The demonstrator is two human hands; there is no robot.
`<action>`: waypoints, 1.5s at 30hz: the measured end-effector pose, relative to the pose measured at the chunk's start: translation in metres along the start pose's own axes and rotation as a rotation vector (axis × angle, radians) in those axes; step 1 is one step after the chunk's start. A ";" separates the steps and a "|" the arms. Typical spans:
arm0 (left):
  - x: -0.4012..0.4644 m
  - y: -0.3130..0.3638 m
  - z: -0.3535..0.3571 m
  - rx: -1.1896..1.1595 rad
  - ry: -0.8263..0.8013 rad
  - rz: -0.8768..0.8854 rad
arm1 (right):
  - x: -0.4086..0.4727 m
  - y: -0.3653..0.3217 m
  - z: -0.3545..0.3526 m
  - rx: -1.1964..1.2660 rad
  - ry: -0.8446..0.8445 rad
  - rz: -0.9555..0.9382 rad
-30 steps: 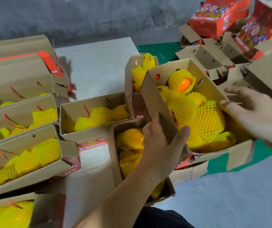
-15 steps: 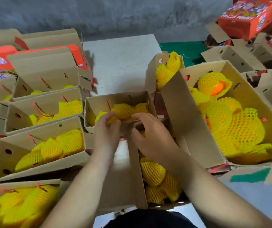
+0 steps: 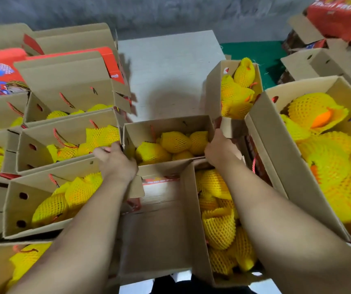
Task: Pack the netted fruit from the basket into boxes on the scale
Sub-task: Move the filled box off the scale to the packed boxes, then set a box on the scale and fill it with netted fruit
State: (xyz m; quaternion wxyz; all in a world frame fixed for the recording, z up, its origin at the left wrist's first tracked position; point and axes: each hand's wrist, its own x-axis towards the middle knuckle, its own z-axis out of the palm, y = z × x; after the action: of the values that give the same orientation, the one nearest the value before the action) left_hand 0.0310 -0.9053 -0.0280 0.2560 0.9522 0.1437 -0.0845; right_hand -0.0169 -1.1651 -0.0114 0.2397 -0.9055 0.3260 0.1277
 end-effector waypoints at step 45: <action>-0.173 -0.088 -0.219 -0.831 0.267 0.442 | -0.231 -0.045 -0.123 0.350 0.377 -0.589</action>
State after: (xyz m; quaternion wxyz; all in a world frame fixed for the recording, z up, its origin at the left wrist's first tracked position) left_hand -0.1410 -0.7605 0.1594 0.6056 0.7796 -0.0086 0.1593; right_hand -0.1524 -1.0762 0.1990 0.3527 -0.9134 0.1073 -0.1726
